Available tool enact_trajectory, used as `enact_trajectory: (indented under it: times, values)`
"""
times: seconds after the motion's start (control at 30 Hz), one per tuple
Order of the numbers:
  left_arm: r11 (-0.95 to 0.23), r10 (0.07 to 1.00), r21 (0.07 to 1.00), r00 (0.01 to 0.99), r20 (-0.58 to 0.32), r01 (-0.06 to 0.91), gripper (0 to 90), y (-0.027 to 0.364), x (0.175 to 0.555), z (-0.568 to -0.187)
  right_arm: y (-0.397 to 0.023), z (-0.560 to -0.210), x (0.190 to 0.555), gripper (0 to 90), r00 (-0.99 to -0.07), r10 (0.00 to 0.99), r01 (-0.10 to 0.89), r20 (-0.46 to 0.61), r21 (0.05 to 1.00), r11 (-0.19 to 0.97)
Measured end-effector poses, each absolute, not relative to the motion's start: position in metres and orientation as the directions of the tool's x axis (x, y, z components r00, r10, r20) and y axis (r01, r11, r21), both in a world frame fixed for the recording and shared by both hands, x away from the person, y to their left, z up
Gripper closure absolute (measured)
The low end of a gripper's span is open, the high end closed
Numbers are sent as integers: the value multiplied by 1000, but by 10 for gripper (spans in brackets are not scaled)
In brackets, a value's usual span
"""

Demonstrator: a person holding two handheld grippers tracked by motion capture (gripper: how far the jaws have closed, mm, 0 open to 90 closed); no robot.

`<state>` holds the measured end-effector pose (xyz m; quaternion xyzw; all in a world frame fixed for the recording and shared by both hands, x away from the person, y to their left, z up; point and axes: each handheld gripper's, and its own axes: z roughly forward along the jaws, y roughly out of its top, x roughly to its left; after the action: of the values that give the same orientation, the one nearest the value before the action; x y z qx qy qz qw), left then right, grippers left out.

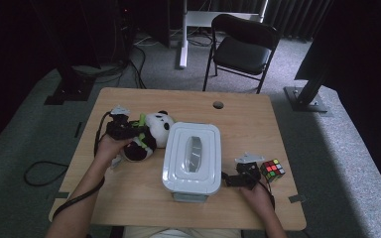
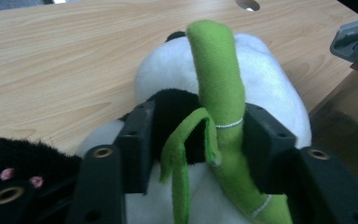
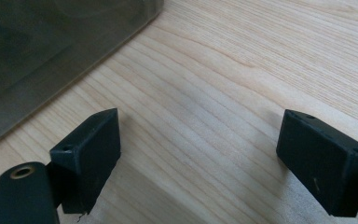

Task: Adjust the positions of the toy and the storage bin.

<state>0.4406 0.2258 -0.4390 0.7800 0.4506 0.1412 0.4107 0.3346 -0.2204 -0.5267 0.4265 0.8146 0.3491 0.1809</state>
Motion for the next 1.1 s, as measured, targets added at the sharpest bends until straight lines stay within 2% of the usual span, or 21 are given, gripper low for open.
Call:
enact_trajectory:
  times: [0.23,0.37,0.43,0.5,0.57,0.63,0.83,0.87,0.9,1.1]
  values:
    - [-244,822,761,545,-166,601,377,229,442,-436,-220,-527,335,132,-571,821,569,3,723,392]
    - [-240,819,763,547,-172,600,274,233,442,-433,-220,-527,335,132,-571,821,569,3,723,392]
    - [-239,814,764,553,-179,600,257,235,441,-432,-220,-527,335,132,-571,821,568,3,723,392]
    - [-249,808,759,561,-179,601,179,235,441,-431,-220,-527,335,132,-571,821,569,3,723,392]
    - [-247,814,765,556,-169,594,169,238,438,-427,-220,-527,335,132,-571,821,569,3,723,392]
    - [-245,809,770,562,-172,589,108,240,436,-424,-220,-527,335,132,-571,821,569,3,723,392]
    - [-265,797,775,582,-159,574,87,241,428,-416,-220,-527,335,132,-571,821,569,3,723,392]
    - [-268,796,770,583,-162,579,18,241,428,-415,-220,-527,335,132,-571,821,569,3,723,392]
    - [-261,801,774,577,-160,577,3,241,427,-414,-220,-527,335,132,-570,821,569,3,723,392]
    - [-266,797,800,589,-131,538,4,240,414,-405,-220,-527,335,132,-570,821,569,4,723,392]
